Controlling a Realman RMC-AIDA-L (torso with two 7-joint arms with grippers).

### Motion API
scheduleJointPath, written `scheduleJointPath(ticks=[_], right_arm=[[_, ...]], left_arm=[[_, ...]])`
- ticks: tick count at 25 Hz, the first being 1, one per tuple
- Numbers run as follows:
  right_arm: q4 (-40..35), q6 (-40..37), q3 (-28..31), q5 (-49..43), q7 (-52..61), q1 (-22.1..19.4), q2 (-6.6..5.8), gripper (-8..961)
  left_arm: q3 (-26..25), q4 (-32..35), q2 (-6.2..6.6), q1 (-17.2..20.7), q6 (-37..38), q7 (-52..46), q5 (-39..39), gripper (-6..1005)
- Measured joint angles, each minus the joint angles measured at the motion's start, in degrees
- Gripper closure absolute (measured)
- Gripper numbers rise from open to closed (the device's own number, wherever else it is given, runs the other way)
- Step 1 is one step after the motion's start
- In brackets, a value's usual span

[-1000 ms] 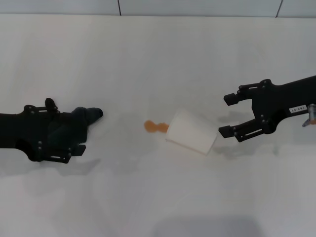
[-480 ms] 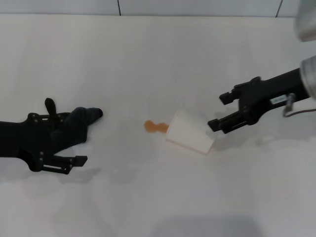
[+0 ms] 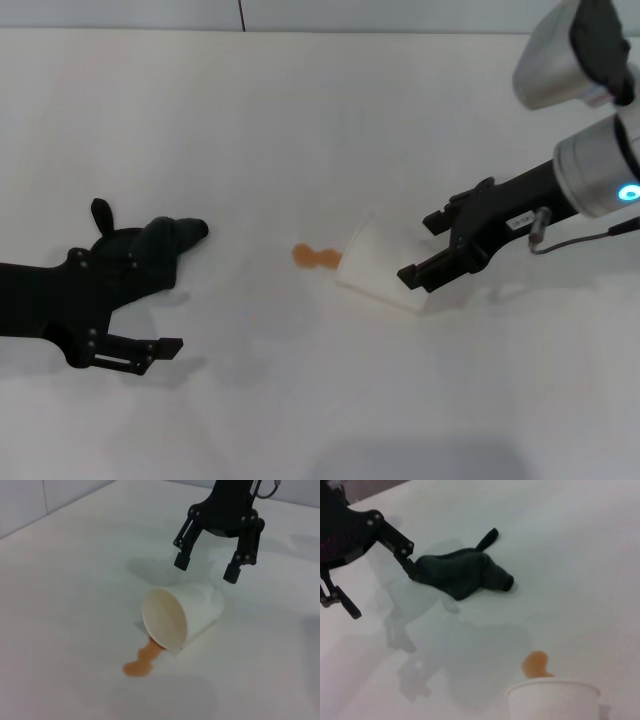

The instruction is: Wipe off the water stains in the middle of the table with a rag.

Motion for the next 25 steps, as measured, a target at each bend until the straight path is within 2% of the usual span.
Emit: scheduleJointPath(ticks=[9, 25], right_arm=[[0.49, 4.7, -4.72, -0.05, 1.29, -0.41, 0.22, 107], [4.17, 10.51, -10.02, -2.8, 3.49, 1.07, 0.26, 118]], left_arm=[[0.02, 0.0, -0.75, 1.03, -0.42, 0.33, 0.49, 120], [0.01, 0.0, -1.3, 1.0, -0.62, 0.55, 0.89, 120]])
